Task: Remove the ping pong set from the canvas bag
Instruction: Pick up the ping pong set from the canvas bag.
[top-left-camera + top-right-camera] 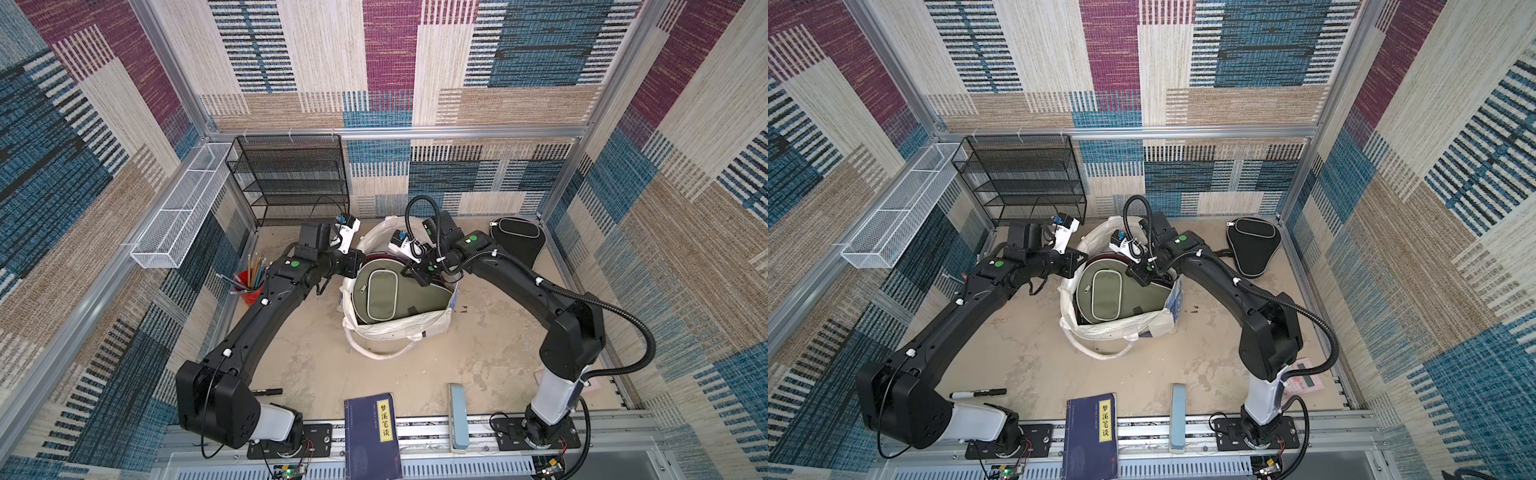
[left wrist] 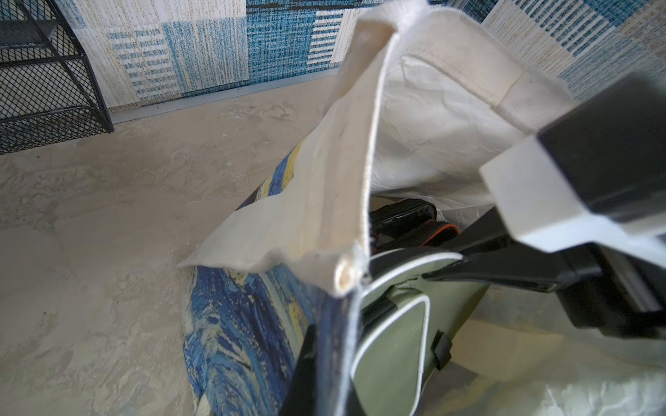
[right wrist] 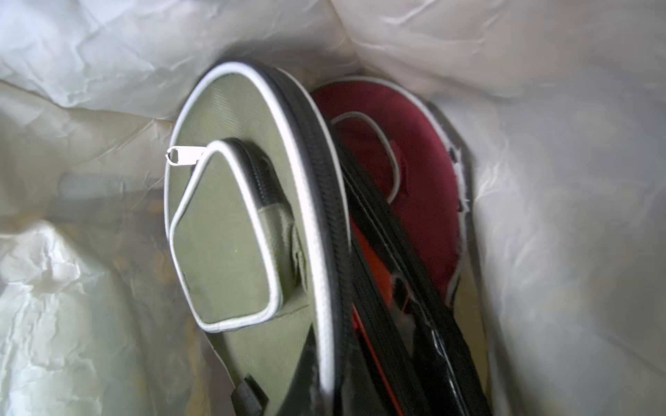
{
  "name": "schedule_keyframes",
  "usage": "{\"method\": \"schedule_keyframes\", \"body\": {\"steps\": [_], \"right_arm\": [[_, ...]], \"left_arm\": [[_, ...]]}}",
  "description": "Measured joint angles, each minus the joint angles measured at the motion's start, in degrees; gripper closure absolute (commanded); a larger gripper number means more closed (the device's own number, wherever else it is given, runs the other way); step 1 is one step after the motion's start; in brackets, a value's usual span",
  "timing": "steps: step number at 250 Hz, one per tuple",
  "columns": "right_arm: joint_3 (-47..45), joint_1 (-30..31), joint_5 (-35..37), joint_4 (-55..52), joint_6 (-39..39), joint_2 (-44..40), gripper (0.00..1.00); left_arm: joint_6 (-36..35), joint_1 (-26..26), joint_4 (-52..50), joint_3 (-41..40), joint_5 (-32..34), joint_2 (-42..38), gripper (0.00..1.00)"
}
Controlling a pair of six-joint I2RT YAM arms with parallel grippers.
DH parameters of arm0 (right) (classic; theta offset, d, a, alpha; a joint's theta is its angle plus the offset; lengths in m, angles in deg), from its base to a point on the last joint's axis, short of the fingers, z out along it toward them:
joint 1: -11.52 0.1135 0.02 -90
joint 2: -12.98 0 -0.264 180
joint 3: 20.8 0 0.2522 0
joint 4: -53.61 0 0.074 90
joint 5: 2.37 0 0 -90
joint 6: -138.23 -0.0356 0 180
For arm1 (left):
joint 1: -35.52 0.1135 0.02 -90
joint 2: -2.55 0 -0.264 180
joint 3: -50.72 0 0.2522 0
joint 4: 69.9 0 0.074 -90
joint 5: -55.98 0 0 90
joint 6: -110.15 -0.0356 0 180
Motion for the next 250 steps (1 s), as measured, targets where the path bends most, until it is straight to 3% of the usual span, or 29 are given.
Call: {"method": "schedule_keyframes", "body": {"steps": [121, 250], "right_arm": [[-2.60, -0.02, 13.81, 8.24, 0.28, -8.98, 1.00], [-8.37, 0.42, 16.17, 17.66, 3.08, -16.79, 1.00]], "left_arm": [[0.00, 0.02, -3.17, 2.69, 1.88, 0.44, 1.00], [0.28, 0.02, -1.88, 2.12, 0.81, 2.58, 1.00]]}}
